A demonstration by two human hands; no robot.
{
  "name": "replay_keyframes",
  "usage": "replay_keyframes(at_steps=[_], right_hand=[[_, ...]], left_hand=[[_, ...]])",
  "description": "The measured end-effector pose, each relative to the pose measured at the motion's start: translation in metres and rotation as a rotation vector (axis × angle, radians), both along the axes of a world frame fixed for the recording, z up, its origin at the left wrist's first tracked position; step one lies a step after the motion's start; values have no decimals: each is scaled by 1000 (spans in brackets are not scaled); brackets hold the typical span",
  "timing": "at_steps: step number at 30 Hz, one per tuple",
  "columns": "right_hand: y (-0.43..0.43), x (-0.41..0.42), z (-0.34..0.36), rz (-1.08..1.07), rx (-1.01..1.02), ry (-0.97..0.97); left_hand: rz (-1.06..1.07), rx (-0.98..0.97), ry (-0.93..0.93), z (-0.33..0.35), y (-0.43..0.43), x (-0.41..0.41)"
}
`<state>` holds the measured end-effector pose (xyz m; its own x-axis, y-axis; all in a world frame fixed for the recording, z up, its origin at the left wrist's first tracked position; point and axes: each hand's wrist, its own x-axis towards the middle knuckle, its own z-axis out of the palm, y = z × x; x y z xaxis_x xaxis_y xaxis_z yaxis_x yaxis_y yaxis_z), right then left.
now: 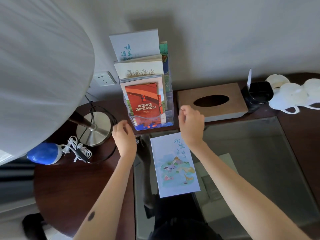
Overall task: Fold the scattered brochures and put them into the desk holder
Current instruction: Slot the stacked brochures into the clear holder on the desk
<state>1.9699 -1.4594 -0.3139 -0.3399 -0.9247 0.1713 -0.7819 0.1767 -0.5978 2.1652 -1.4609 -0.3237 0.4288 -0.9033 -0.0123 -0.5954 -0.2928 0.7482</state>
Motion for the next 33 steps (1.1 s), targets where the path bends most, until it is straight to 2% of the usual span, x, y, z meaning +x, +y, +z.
replay_keyframes(at_steps=[5,7,10,12,14,18,23,26,29,33], right_hand=[[69,-14,-36,-42,303,-66],[90,-12,-43,-50,340,-82],[114,-3,-44,-78,371,-111],[127,7,-44,-68,502,-121],[138,17,-44,-87,628,-213],[146,30,-37,-204,643,-431],[138,22,-34,-311,687,-657],[137,12,-40,-372,720,-725],[143,3,-44,-340,781,-756],[151,-6,-44,-244,899,-843]], left_hand=[[18,282,139,-24,54,-14],[-3,363,182,-25,69,-25],[-14,494,196,-24,95,-46],[-13,610,204,-25,112,-60],[-26,690,177,-28,123,-70],[-34,732,143,-31,133,-78],[66,709,259,-23,133,-75],[122,705,345,-23,131,-65],[131,726,500,-30,131,-56],[86,673,571,-31,135,-46]])
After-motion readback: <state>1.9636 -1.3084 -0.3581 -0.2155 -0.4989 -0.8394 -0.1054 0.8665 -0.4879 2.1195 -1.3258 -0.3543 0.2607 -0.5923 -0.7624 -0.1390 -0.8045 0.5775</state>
